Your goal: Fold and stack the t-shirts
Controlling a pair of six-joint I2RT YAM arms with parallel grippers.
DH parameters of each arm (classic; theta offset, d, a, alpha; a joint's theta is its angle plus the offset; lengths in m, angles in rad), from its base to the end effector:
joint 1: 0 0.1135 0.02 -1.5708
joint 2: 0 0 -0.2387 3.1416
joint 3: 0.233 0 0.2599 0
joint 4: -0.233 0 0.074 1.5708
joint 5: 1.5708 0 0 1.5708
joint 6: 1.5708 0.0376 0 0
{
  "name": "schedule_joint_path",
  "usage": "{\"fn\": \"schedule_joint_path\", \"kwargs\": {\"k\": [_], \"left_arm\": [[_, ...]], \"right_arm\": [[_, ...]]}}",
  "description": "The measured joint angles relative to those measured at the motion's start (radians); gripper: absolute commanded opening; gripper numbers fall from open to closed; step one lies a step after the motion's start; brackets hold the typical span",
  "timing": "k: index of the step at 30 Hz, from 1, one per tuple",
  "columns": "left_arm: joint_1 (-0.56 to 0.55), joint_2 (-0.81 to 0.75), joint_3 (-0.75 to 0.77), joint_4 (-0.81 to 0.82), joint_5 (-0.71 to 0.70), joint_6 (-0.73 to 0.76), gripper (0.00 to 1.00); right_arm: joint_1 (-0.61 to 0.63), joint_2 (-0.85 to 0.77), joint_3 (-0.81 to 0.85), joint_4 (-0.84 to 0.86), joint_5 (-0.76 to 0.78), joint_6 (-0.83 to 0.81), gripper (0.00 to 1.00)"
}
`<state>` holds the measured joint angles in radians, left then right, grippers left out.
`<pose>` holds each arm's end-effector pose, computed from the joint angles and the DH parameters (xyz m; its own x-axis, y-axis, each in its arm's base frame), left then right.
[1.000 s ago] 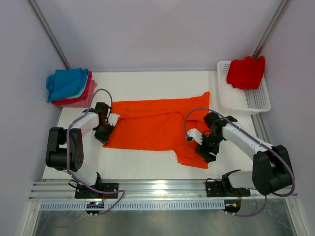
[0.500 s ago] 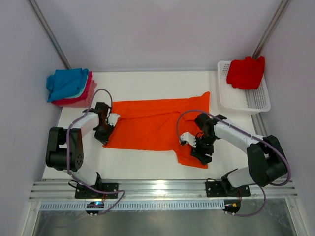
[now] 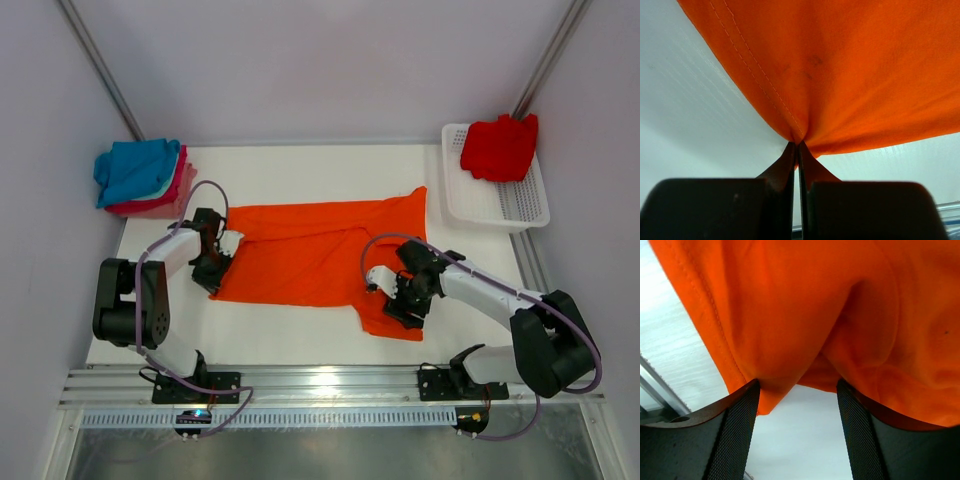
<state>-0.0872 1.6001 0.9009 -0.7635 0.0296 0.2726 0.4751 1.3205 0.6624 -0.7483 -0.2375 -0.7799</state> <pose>0.2701 -0.0247 0.1243 -0.9295 0.3514 -0.1118 0.3536 0.9354 0.0007 0.1878 0.1065 0.1285 -0.2870 -0.9162 -0.2796 -0.9573 0.2847 0.0499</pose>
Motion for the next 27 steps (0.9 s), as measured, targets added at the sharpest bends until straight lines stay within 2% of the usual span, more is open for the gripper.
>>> {"fn": "schedule_joint_path", "kwargs": {"k": [8,14,18,21,22,24,25,27], "left_arm": [[0.0,0.0,0.0,0.0,0.0,0.0,0.0],[0.0,0.0,0.0,0.0,0.0,0.0,0.0],[0.0,0.0,0.0,0.0,0.0,0.0,0.0],[0.0,0.0,0.0,0.0,0.0,0.0,0.0],[0.0,0.0,0.0,0.0,0.0,0.0,0.0],[0.0,0.0,0.0,0.0,0.0,0.0,0.0],[0.0,0.0,0.0,0.0,0.0,0.0,0.0],[0.0,0.0,0.0,0.0,0.0,0.0,0.0]], "right_arm": [[0.003,0.004,-0.002,0.034,0.011,0.027,0.66],[0.024,0.0,0.003,-0.023,-0.006,0.015,0.62],[0.035,0.0,0.009,-0.099,-0.037,-0.002,0.52],[0.045,0.002,0.015,-0.136,-0.053,-0.012,0.36],[0.048,0.003,0.015,-0.144,-0.058,-0.014,0.27],[0.052,0.009,0.015,-0.154,-0.063,-0.017,0.17],[0.054,0.013,0.015,-0.156,-0.065,-0.018,0.08],[0.056,0.018,0.015,-0.159,-0.069,-0.018,0.03]]}}
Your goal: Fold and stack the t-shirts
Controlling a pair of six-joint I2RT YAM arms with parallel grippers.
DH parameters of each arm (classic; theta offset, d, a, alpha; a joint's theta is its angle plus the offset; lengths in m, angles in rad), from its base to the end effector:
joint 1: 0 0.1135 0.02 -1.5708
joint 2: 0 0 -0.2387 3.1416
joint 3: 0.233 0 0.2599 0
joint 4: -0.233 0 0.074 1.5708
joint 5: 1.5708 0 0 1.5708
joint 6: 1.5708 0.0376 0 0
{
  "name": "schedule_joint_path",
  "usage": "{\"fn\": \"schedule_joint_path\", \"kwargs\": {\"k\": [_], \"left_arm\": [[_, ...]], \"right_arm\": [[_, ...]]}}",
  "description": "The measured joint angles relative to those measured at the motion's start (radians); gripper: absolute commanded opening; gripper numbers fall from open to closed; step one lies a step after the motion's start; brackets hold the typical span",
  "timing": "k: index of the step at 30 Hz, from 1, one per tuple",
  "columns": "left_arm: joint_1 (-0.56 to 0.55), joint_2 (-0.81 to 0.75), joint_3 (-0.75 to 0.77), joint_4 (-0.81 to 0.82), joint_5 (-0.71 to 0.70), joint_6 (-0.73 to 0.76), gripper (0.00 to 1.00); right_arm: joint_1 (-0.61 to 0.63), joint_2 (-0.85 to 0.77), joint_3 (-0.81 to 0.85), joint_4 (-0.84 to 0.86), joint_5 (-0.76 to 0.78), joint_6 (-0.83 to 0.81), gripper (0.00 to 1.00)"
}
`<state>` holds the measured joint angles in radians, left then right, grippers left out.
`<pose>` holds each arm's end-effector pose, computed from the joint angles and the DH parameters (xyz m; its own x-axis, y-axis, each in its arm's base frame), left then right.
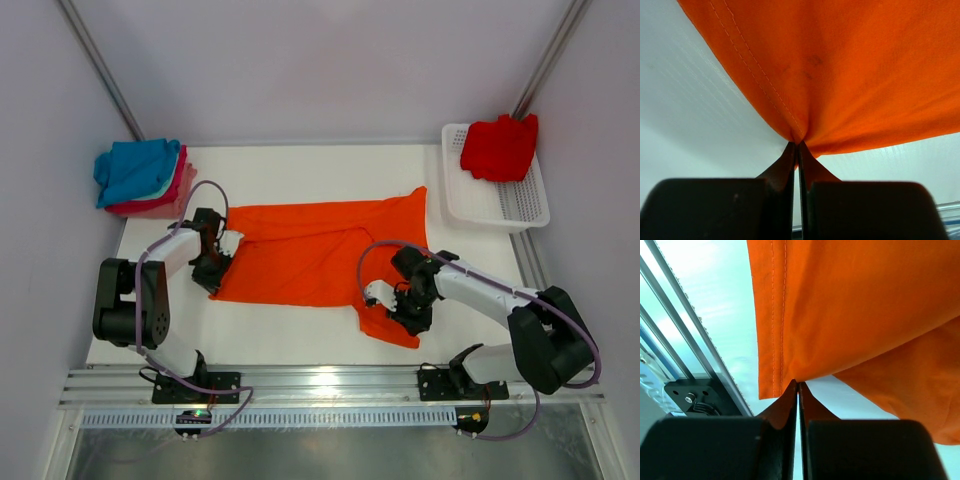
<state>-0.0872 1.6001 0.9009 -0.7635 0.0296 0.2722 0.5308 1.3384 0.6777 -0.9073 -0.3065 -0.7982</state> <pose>0.2701 -0.0247 0.1243 -0.9297 0.3510 -0.1118 0.3532 0.9356 0.0007 0.1683 0.1119 0.1281 -0.2558 -0.9418 -0.2180 -0.9549 0.2111 0.2086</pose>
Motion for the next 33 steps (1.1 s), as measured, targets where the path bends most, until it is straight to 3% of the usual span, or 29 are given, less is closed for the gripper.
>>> {"fn": "schedule_joint_path", "kwargs": {"k": [12,20,33], "left_arm": [[0.0,0.0,0.0,0.0,0.0,0.0,0.0],[0.0,0.0,0.0,0.0,-0.001,0.0,0.0],[0.001,-0.012,0.003,0.0,-0.027,-0.004,0.0]], "right_arm": [[0.005,-0.008,-0.001,0.002,-0.001,0.012,0.03],[0.007,-0.164,0.006,0.032,0.048,0.046,0.03],[0.009,-0.246,0.112,0.213,0.304,0.139,0.03]]}}
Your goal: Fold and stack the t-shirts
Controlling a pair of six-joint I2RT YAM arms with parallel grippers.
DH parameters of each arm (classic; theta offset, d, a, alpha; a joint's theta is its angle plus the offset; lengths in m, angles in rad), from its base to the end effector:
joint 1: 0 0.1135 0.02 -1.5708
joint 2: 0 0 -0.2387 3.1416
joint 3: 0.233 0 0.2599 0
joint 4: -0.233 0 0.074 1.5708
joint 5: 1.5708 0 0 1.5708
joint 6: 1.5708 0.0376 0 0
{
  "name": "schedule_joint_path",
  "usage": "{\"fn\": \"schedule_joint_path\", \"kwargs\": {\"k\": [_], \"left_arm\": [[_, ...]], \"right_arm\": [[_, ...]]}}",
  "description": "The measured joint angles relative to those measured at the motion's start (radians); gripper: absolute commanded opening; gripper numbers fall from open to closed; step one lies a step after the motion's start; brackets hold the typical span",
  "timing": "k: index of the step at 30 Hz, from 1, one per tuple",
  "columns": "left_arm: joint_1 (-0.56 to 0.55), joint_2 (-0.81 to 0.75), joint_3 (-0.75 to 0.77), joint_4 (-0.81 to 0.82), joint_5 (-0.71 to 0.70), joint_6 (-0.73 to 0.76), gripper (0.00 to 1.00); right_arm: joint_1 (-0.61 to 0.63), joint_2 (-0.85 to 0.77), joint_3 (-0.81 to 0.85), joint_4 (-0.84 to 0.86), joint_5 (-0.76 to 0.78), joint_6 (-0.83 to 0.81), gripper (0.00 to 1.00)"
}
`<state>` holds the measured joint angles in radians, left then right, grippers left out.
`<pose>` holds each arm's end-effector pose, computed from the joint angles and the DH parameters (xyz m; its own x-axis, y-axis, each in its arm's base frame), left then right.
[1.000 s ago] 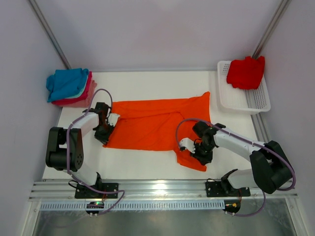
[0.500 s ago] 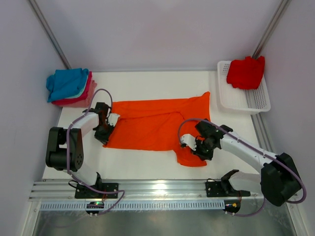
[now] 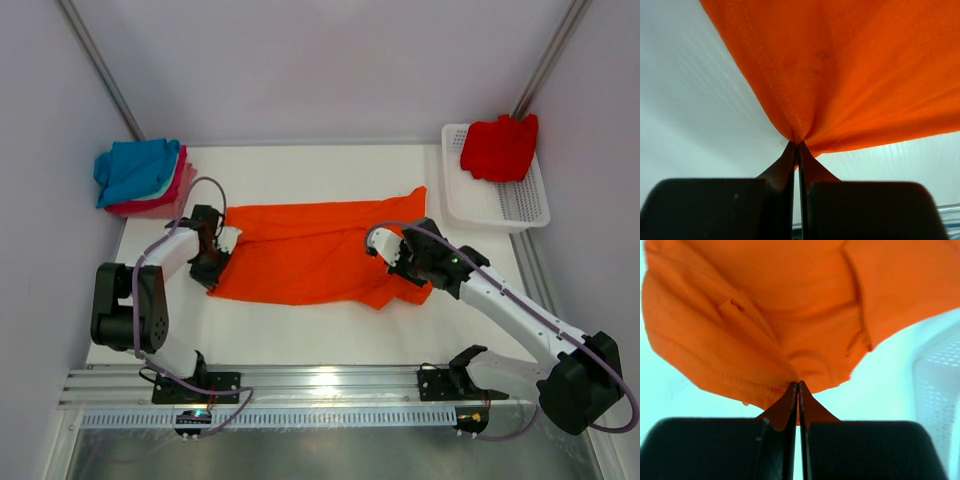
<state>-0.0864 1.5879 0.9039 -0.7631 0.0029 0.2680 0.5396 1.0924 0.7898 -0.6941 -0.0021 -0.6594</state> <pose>0.2707 -0.0236 0.1281 -0.9304 0.3464 -0.1197 0.3454 0.9380 0.0299 0.1973 0.1182 0.2136 -0.2540 -0.8662 -0.4303 -0.8482 0.4133 -0.3313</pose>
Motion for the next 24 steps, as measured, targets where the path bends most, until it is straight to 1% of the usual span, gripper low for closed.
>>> {"fn": "schedule_joint_path", "kwargs": {"k": [3,7,11,16,20,24], "left_arm": [[0.002,-0.034,0.043,-0.024,-0.005,0.001,0.0],[0.009,-0.051,0.179,-0.039,-0.019,0.001,0.0],[0.017,-0.035,0.306,-0.032,-0.039,0.001,0.0],[0.02,0.097,0.467,-0.019,-0.053,-0.003,0.0],[0.021,0.204,0.545,-0.016,-0.054,-0.009,0.0],[0.021,0.279,0.614,-0.031,-0.055,-0.018,0.0]], "right_arm": [[0.0,0.035,0.047,0.067,0.078,0.013,0.03],[0.0,0.095,0.099,0.148,0.165,0.027,0.03],[-0.001,0.142,0.133,0.201,0.242,0.034,0.03],[-0.013,0.21,0.178,0.259,0.31,0.034,0.03],[-0.041,0.27,0.212,0.295,0.36,0.032,0.03],[-0.082,0.328,0.26,0.307,0.393,0.033,0.03]]}}
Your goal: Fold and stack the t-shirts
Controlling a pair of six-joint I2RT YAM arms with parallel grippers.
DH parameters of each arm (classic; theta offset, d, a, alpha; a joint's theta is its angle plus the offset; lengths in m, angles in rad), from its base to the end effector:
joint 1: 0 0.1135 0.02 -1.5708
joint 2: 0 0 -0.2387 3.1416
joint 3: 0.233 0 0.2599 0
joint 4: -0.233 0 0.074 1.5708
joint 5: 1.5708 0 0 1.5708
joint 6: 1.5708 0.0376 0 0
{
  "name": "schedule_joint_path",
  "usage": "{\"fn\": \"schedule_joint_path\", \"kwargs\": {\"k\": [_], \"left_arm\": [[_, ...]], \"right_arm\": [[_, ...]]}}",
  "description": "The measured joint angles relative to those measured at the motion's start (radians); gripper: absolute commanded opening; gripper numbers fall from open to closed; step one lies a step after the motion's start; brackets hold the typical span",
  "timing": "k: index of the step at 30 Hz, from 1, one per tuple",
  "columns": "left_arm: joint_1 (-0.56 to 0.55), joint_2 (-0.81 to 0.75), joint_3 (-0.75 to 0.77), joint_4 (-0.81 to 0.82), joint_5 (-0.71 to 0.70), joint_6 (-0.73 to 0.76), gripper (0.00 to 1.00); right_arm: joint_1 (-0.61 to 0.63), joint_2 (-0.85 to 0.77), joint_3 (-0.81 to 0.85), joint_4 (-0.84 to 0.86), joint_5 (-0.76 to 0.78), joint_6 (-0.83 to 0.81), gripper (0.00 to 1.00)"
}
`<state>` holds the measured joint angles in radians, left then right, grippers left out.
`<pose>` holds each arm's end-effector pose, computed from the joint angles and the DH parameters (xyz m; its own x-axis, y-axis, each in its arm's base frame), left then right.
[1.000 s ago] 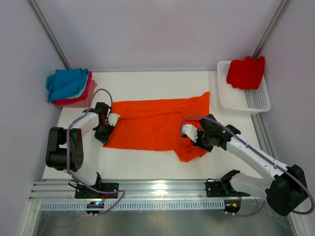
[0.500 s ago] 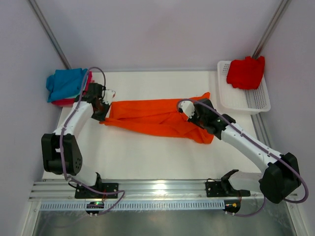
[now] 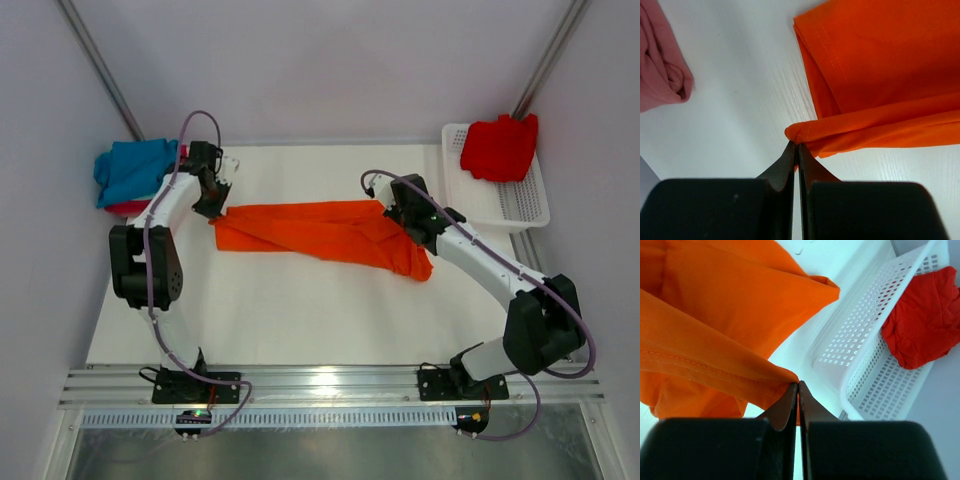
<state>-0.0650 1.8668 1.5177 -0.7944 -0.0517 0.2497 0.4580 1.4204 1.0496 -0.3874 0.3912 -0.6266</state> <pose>0.3933 -0.0237 0.2102 -0.8692 0.3039 -0.3899 0.2666 0.9524 0.1480 0.2939 0.1289 0.2390 -0.4055 -0.8043 -0.4344 -0.4916 0.5925 -0.6381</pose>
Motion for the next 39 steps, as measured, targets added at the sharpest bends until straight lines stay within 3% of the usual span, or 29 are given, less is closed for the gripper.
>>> {"fn": "schedule_joint_path", "kwargs": {"k": [16,39], "left_arm": [[0.0,0.21,0.217,-0.02,-0.008,-0.004,0.0],[-0.004,0.443,0.525,-0.103,-0.009,0.011,0.0]], "right_arm": [[-0.068,0.278,0.206,0.027,0.034,0.001,0.03],[-0.114,0.531,0.373,0.03,0.061,0.0,0.03]]}}
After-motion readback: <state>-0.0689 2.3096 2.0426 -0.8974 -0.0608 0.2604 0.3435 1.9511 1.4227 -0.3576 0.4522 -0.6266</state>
